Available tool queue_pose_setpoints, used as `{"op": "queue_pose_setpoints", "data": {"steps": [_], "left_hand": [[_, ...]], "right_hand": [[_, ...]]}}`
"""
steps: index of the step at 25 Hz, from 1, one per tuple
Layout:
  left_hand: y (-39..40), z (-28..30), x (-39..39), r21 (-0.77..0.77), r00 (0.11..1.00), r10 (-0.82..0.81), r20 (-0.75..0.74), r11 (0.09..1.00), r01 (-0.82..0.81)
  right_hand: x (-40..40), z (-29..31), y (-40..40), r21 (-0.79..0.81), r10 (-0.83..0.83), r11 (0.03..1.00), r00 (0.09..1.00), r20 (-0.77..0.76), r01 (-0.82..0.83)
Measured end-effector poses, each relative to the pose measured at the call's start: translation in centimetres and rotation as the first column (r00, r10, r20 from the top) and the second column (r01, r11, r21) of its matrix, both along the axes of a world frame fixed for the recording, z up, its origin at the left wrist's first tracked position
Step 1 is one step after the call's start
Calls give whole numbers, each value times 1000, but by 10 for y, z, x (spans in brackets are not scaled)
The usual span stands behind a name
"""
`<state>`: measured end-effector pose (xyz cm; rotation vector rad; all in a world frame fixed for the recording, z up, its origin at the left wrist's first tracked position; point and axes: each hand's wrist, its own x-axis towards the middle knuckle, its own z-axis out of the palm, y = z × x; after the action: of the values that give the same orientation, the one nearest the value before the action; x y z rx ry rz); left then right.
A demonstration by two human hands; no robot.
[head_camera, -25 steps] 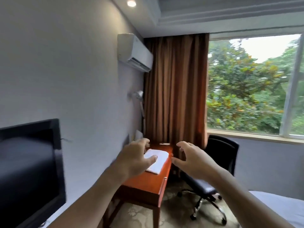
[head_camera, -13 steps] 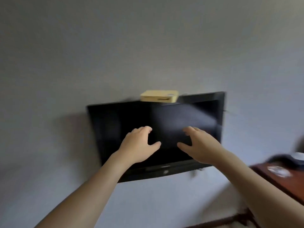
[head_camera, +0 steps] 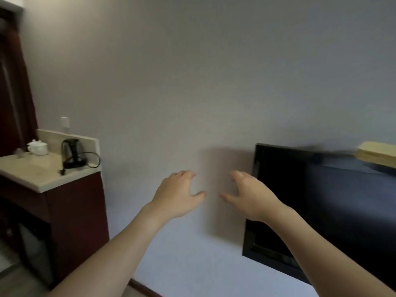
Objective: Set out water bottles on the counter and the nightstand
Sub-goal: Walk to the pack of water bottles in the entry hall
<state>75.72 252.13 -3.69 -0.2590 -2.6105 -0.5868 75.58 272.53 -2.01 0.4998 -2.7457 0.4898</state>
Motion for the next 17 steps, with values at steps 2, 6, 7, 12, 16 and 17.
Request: {"op": "queue_pose_setpoints", "data": {"steps": [2, 6, 7, 12, 16, 17], "left_hand": [[-35, -8, -6, 28, 997, 67, 38, 997, -68], [-109, -7, 6, 24, 963, 263, 55, 964, -264], [-127, -5, 14, 34, 946, 319, 48, 946, -321], [-192, -9, 85, 29, 787, 616, 42, 786, -617], [-208, -18, 143, 85, 628, 776, 62, 622, -778], [-210, -20, 156, 101, 590, 805, 61, 583, -806]], "right_hand": [[-21, 0, -40, -10, 76, 997, 997, 4, -76], [-50, -3, -121, -31, 279, 960, 960, 22, -278], [-54, -2, -143, -49, 345, 938, 939, 7, -344], [-50, -12, -233, -80, 649, 759, 761, 14, -646], [-38, -15, -278, -162, 806, 591, 588, 70, -790], [-35, -16, -287, -170, 834, 551, 548, 69, -817]]}}
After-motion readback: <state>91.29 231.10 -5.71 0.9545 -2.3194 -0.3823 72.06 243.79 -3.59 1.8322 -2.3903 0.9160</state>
